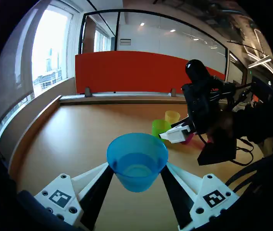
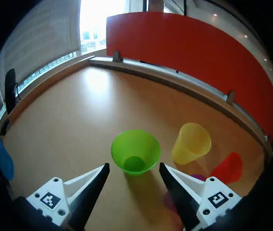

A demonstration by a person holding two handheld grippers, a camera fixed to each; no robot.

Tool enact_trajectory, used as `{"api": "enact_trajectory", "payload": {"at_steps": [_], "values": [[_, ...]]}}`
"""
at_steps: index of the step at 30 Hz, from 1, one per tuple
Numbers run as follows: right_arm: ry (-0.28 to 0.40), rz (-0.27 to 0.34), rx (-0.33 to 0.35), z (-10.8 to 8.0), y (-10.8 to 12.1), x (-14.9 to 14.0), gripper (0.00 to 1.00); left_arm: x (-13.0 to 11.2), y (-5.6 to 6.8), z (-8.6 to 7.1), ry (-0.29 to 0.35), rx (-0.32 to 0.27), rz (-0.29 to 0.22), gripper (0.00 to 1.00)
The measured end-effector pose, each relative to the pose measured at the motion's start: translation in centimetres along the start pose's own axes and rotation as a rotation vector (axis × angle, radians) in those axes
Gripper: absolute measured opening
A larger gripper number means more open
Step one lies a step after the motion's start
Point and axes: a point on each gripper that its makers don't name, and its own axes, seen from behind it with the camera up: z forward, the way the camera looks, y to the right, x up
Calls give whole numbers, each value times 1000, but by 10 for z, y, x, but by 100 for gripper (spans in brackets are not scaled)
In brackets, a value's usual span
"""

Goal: Pour water

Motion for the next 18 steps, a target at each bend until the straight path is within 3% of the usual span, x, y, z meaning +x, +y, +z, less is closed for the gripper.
{"api": "enact_trajectory", "payload": {"at_steps": [18], "values": [[-16, 40, -27, 25, 2, -3, 100, -1, -8, 1, -4, 8, -8, 81]]}}
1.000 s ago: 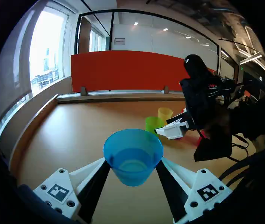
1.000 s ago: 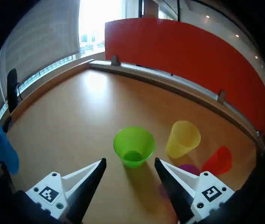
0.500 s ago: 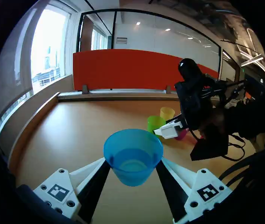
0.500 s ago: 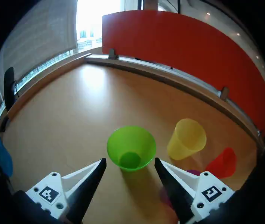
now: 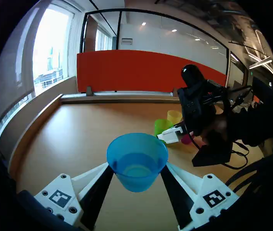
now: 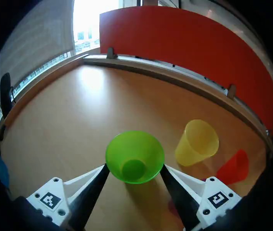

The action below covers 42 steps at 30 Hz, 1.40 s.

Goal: Pour water

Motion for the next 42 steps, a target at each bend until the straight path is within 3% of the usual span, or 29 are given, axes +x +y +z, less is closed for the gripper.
{"api": "enact_trajectory", "payload": {"at_steps": [7, 13, 26, 33, 42], "values": [[7, -8, -17, 5, 2, -1, 99, 0, -2, 1, -1, 0, 0, 81], [20, -11, -20, 7, 4, 0, 86, -2, -3, 2, -4, 0, 0, 81], [109, -47, 2, -1, -1, 16, 85, -1, -4, 3, -4, 3, 3, 81], [202, -63, 37, -27, -9, 36, 85, 10, -1, 3, 11, -3, 12, 81], [374, -44, 74, -98, -16, 79, 85, 31, 5, 0, 42, -15, 33, 81]]}}
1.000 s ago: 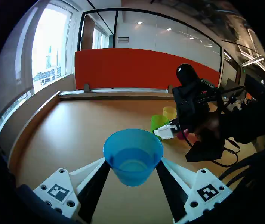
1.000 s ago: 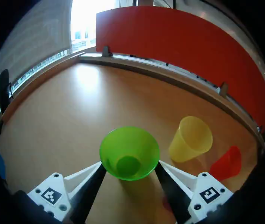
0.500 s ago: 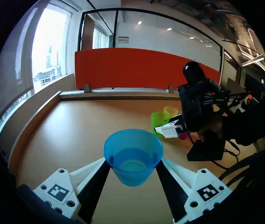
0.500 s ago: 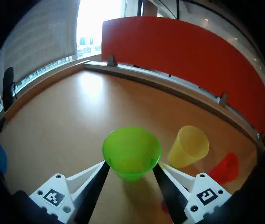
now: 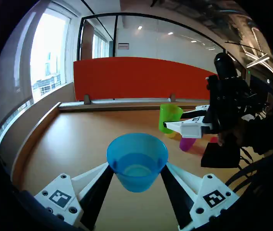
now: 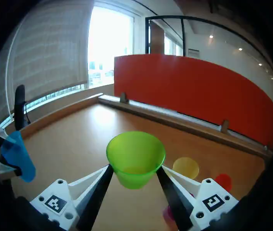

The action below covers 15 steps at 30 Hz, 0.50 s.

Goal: Pour water

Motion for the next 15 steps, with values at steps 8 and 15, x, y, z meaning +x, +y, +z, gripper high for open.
{"api": "enact_trajectory", "payload": {"at_steps": [8, 15], "values": [[164, 23, 7, -58, 1, 67, 85, 24, 12, -5, 31, -21, 32, 81], [276, 39, -4, -113, 11, 117, 85, 45, 29, -12, 56, -46, 65, 81]]}}
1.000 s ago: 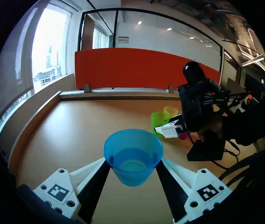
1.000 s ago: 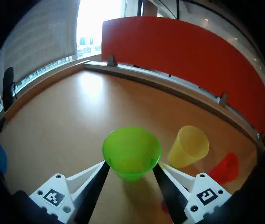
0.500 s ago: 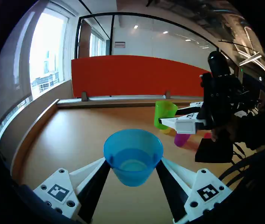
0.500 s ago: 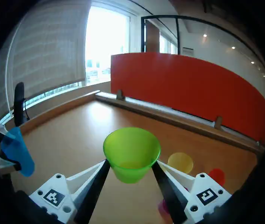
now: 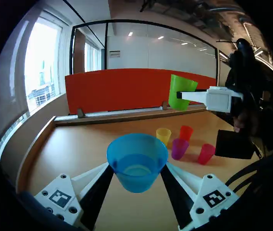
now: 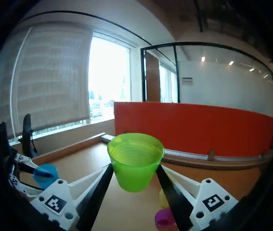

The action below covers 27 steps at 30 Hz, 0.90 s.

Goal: Pour water

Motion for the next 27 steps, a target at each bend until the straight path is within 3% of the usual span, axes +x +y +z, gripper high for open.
{"api": "enact_trajectory", "payload": {"at_steps": [6, 15, 27], "values": [[41, -9, -17, -35, 9, 25, 85, 16, 17, -3, 21, -27, 12, 81], [67, -25, -61, -86, 24, 42, 85, 34, 41, -8, 47, -66, 29, 81], [121, -19, -97, -137, 35, 63, 85, 48, 69, -18, 66, -105, 51, 81]]}}
